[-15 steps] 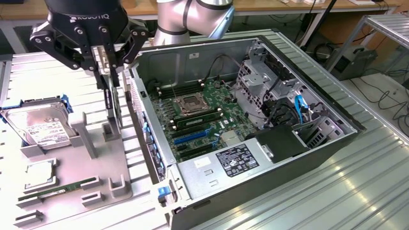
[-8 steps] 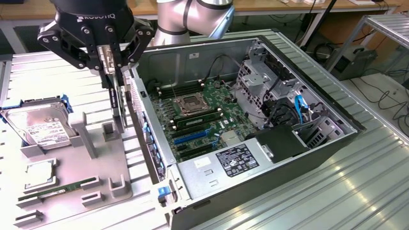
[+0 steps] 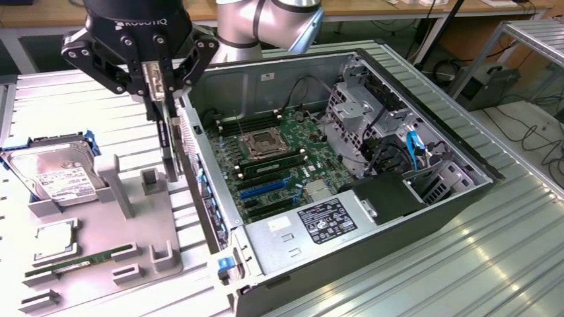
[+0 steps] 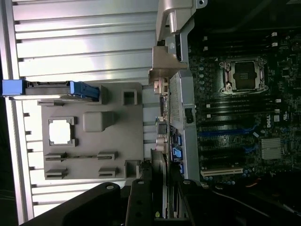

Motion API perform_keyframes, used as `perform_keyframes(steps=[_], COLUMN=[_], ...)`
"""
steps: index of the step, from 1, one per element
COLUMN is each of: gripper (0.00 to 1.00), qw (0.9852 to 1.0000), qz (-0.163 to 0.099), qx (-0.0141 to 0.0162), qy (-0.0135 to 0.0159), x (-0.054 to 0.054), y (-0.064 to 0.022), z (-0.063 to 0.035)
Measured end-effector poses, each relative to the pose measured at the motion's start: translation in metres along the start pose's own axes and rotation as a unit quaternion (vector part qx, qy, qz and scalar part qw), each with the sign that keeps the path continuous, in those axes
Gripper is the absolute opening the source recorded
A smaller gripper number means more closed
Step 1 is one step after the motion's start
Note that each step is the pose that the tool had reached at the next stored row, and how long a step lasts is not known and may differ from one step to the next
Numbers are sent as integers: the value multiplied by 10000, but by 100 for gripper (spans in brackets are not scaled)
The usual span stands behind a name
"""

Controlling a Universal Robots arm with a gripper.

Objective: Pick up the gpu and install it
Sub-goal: 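Pick up the gpu and move the gpu toward the slot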

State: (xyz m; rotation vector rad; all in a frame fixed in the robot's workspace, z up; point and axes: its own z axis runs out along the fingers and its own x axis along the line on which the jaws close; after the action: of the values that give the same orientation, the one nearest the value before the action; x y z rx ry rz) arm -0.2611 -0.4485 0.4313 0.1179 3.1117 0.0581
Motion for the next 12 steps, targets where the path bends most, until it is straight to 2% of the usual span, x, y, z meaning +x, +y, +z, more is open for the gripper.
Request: perform_keyframes(steps=[12], gripper=[26], qw=[10000], qz=[0], qx=[0], qy=[0], x=[-109], y=[8], z=[3])
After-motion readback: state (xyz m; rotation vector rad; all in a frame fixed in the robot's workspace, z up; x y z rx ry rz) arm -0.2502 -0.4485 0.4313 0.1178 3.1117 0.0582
